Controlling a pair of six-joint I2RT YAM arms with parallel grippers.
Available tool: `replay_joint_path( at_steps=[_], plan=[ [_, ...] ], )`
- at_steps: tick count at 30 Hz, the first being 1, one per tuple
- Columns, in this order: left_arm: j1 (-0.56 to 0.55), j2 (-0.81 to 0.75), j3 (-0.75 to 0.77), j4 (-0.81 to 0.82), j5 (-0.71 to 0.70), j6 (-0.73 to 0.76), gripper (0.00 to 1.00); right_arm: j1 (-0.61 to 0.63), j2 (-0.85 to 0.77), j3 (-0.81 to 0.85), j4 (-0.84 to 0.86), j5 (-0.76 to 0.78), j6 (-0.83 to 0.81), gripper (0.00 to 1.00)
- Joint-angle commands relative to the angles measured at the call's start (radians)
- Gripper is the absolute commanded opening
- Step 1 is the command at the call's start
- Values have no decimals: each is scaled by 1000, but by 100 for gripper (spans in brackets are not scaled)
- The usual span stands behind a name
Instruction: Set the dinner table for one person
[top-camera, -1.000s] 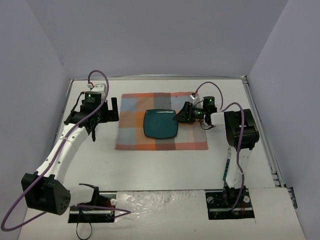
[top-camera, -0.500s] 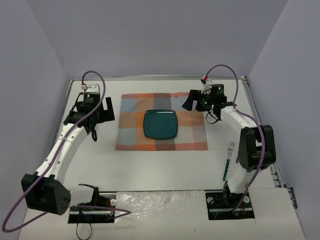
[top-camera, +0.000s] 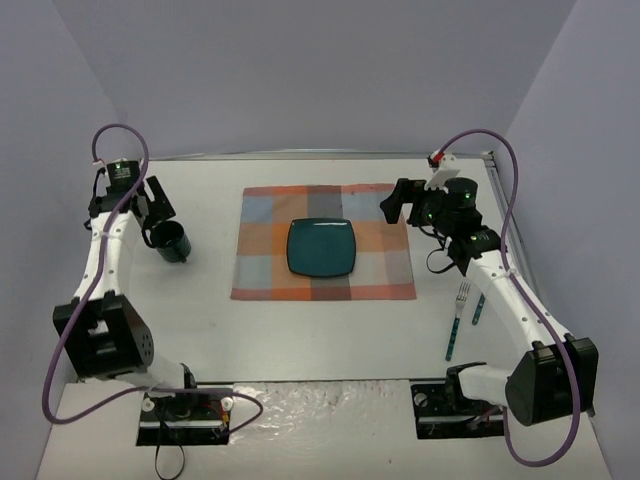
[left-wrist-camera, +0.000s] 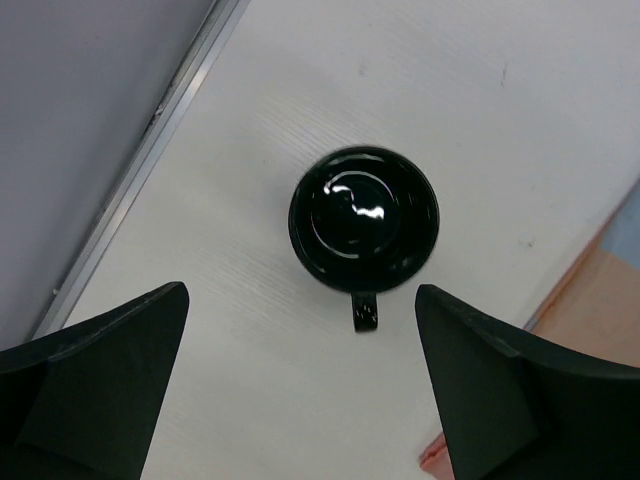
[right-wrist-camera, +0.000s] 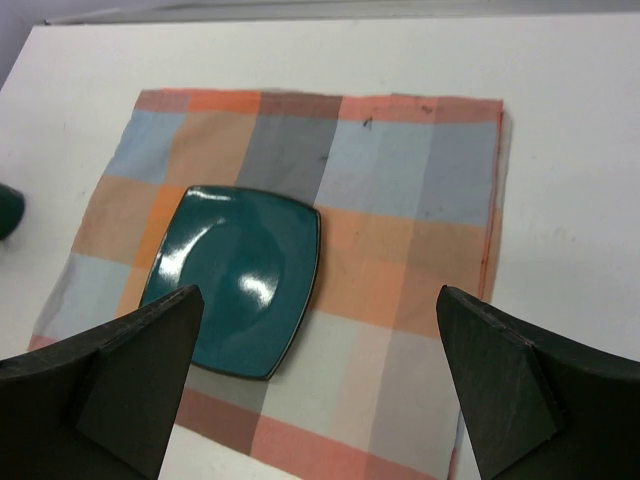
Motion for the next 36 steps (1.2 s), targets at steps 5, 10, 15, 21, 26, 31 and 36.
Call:
replay_joint_path(
  at_steps=[5, 10, 15, 21, 26, 31, 36],
  plan=[
    [91, 239, 148, 64, 166, 179, 86, 44, -69, -67, 55, -48, 19, 100],
    [115, 331, 189, 76, 221, 195, 77, 50, -79, -79, 58, -53, 11, 100],
    [115, 369, 213, 99, 226, 200, 62, 55, -76, -82, 58, -52, 5, 100],
    [115, 396, 225, 117, 235, 213, 44, 58, -65, -80, 58, -59, 3, 100],
    [115, 394, 210, 136, 252, 219, 28, 62, -52, -79, 58, -63, 3, 100],
    [111, 377, 202, 129, 269, 204, 1, 83, -41, -74, 56, -63, -20, 100],
    [73, 278, 204, 81, 252, 189, 0, 174, -11, -34, 33, -61, -95, 99]
  ],
)
